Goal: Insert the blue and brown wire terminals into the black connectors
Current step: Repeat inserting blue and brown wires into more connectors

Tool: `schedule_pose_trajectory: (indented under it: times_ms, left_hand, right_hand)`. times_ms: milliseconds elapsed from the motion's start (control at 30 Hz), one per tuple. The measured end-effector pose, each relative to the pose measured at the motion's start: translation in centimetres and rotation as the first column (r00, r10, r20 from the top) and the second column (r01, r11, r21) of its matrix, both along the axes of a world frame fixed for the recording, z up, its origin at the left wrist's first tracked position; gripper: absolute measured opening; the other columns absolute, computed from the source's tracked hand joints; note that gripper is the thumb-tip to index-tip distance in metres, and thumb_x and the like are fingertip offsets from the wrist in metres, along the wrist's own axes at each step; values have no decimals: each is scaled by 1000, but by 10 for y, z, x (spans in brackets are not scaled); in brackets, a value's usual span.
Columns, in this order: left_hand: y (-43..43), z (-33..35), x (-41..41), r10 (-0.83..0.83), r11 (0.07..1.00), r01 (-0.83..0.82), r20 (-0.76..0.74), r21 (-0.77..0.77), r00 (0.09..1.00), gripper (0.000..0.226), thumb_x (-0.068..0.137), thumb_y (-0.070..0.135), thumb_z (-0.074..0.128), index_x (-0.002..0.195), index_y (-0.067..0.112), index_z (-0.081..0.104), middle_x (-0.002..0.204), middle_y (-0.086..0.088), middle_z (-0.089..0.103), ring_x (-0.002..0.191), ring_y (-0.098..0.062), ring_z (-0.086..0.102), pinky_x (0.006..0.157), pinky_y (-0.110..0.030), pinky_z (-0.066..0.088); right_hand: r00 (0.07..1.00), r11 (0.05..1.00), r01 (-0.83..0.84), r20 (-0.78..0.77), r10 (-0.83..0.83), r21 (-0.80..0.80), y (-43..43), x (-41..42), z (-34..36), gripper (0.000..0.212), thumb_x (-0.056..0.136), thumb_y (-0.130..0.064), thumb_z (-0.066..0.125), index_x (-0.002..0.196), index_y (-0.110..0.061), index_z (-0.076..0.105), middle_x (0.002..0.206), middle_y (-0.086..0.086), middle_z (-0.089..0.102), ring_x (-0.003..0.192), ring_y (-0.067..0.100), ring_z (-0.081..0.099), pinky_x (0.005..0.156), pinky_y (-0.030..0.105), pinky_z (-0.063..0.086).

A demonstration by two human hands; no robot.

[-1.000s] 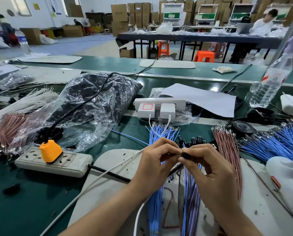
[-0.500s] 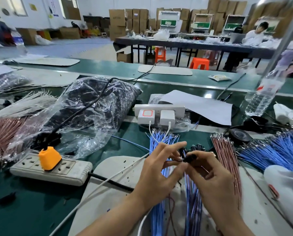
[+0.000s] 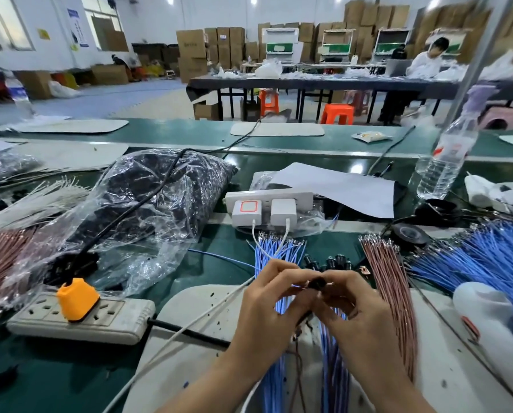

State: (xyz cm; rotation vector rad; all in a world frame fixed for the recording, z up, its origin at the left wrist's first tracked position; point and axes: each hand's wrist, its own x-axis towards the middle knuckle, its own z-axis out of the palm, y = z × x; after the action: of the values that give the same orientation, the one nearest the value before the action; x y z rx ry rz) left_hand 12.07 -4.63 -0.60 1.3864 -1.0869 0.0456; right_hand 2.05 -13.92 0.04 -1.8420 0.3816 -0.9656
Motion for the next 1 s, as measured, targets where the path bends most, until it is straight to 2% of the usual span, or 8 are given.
schedule_pose_trajectory:
  times_ms: [67,200,367,500,567,700,800,1000]
  left_hand:
    - [0,1,-1,-37,999,37,-7,-18,999,20,85,6,66,101,19,69,97,1,60,90,-15,64,79,-24,54]
    - [1,3,-3,-45,999,46,99,-14,994,12,89,14,64,100,17,66,96,3,62,90,-11,63,78,-23,52]
    - [1,5,-3,1,1000,-2,181,7,983,22,87,17,65,108,23,61,98,6,62,94,-5,60,84,-17,45]
    - [2,2,-3,19,999,-24,191,25,981,24,85,26,68,109,30,65,98,10,61,94,-14,62,82,-42,51]
    - [1,2,-2,33,999,-39,198,26,980,20,84,26,70,104,29,67,96,14,61,92,-14,62,78,-46,50]
    - [0,1,0,13,999,-18,148,34,989,19,79,17,74,97,21,72,92,13,62,87,-16,62,76,-41,51]
    - [-1,1,0,4,997,-12,99,78,995,20,77,14,74,96,21,73,91,14,63,88,-14,61,79,-35,51]
    - [-1,2,1,-4,997,2,22,72,1000,26,73,12,76,96,23,72,89,17,64,90,-11,60,82,-24,48]
  right_hand:
    - [999,1000,19,-30,-19,-25,0,0,0,24,68,-31,72,91,-26,66,82,-7,67,78,10,67,70,20,54]
    - [997,987,65,-32,-71,-149,-4,0,-2,31,71,-1,78,84,-26,65,79,-7,65,74,10,65,67,21,53]
    - [997,978,80,23,-77,-195,-5,-1,0,32,72,6,75,81,-23,65,80,-8,63,74,8,64,68,16,51]
    - [995,978,95,12,-94,-187,-4,-1,-2,38,69,10,76,80,-24,66,78,-4,63,65,8,64,59,14,49]
    - [997,990,73,13,-72,-124,-5,0,-2,36,68,11,77,76,-23,65,75,0,62,59,9,65,55,19,52]
    - [999,996,26,29,-24,-91,-6,0,-3,38,69,15,74,69,-21,61,76,3,61,66,9,66,61,21,56]
    - [998,999,-34,43,34,9,-9,1,-6,43,72,19,69,66,-21,57,74,6,57,62,16,67,61,28,58]
    - [996,997,-74,52,73,23,-12,2,-8,27,76,18,67,68,-5,56,77,1,55,63,22,67,61,32,58]
